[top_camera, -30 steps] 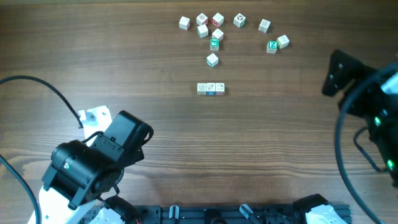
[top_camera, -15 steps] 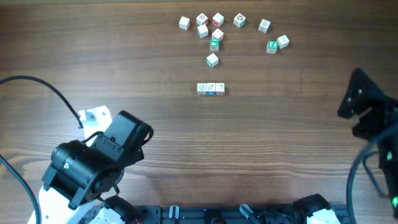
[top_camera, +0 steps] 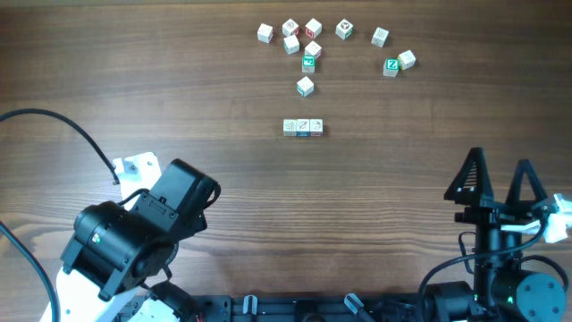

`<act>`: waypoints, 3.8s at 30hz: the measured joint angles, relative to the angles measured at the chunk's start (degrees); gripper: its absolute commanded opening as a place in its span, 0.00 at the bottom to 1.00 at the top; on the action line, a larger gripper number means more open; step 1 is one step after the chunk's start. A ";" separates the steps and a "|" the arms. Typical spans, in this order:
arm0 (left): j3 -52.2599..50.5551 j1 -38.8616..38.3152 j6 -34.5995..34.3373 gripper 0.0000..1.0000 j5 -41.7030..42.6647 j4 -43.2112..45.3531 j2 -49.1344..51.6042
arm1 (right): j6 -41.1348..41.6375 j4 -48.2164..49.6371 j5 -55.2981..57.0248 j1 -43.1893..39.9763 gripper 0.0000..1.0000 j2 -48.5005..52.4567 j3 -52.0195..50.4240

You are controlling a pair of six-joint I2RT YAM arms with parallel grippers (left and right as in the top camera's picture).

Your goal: Form a horizontal line

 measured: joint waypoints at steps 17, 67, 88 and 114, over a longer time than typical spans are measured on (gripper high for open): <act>-0.02 0.00 0.00 1.00 0.00 -0.02 0.00 | -5.25 -4.66 -2.73 -2.75 1.00 -0.44 -0.55; -0.02 0.00 0.00 1.00 0.00 0.00 0.00 | -13.99 11.34 -7.48 -7.74 1.00 -6.54 -27.69; -0.02 -0.57 0.00 1.00 0.00 0.00 0.00 | -14.21 11.37 -7.50 -7.74 1.00 -6.54 -27.69; -65.05 29.90 29.77 1.00 25.07 82.16 -55.17 | -14.21 11.37 -7.67 -7.74 1.00 -6.64 -27.69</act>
